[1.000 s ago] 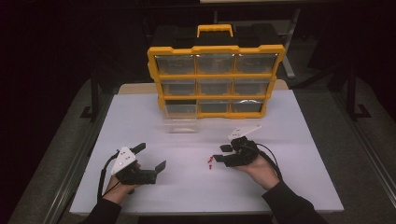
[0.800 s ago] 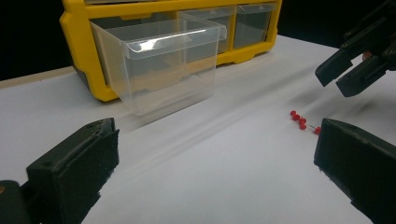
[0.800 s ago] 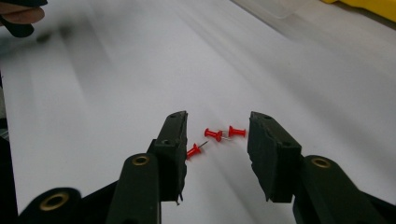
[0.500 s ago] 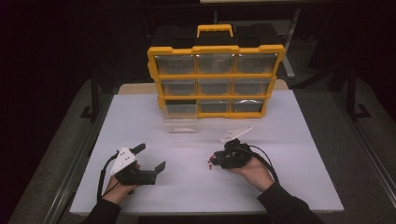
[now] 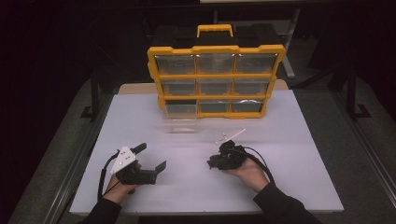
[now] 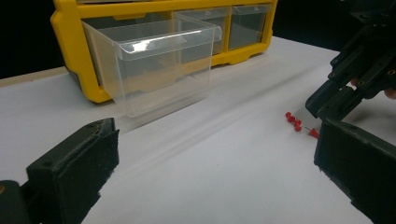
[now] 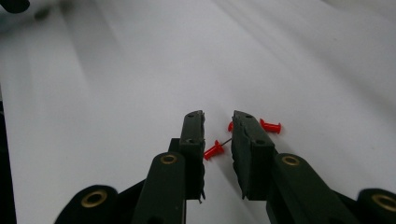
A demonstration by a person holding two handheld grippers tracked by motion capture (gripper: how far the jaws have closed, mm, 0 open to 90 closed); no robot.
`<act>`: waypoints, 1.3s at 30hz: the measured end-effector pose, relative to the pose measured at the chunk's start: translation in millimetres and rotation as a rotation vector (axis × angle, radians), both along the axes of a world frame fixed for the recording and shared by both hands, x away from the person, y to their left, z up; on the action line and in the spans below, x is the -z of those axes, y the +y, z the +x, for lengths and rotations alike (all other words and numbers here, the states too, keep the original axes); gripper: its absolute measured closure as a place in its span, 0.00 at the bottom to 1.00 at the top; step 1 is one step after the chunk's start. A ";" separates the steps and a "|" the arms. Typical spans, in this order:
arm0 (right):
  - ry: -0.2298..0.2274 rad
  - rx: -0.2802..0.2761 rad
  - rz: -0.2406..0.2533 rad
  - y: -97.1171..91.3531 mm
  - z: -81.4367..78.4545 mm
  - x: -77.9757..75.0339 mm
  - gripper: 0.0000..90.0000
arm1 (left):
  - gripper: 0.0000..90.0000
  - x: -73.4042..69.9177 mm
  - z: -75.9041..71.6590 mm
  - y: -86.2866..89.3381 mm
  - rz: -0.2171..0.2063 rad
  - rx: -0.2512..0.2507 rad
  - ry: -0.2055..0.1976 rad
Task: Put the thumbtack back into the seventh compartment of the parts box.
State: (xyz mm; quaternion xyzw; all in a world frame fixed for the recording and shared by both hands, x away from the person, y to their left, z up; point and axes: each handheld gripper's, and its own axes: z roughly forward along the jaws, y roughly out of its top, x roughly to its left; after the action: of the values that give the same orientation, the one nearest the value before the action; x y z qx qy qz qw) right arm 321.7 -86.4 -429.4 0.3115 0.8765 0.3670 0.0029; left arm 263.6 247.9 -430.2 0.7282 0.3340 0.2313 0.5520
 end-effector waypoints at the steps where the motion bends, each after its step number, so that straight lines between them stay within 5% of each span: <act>1: 0.007 0.000 0.000 0.9 -0.1 0.2 0.82 | 0.00 0.0 0.1 0.1 0.002 0.001 -0.001; 39: 0.022 -0.009 -0.042 7.9 3.3 13.2 0.90 | 0.00 -1.9 -2.5 3.0 0.006 -0.001 -0.011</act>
State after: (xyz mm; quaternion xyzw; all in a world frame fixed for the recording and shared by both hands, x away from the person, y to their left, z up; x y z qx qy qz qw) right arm 325.0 -78.5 -442.6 0.3115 0.8854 0.3450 -0.0018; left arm 261.1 250.9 -428.3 0.7282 0.3307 0.2368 0.5515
